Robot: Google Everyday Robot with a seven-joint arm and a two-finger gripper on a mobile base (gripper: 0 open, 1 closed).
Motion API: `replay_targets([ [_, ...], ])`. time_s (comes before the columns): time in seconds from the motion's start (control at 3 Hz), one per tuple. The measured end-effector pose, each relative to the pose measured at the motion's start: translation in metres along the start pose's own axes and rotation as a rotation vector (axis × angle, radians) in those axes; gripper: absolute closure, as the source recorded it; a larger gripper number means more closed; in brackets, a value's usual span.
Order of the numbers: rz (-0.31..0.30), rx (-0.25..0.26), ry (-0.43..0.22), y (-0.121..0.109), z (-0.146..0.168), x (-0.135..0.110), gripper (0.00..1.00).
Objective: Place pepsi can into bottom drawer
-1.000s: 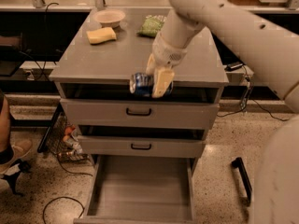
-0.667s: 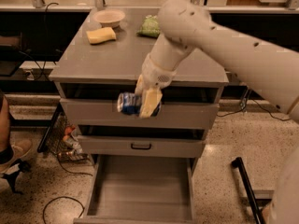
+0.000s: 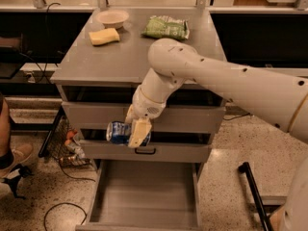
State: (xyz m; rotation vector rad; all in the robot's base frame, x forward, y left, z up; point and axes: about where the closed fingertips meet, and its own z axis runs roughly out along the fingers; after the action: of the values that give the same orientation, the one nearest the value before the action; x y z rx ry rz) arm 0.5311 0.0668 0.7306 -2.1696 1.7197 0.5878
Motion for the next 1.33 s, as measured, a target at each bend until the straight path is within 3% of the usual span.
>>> replay_targets([
  [0.33,0.014,-0.028,-0.018,0.003,0.019,0.000,1.00],
  [0.67,0.091,-0.082,-0.075,0.015,0.080,0.018,1.00],
  [1.0,0.186,-0.100,-0.128,0.023,0.145,0.042,1.00],
  [1.33,0.305,-0.066,-0.199,0.025,0.206,0.063,1.00],
])
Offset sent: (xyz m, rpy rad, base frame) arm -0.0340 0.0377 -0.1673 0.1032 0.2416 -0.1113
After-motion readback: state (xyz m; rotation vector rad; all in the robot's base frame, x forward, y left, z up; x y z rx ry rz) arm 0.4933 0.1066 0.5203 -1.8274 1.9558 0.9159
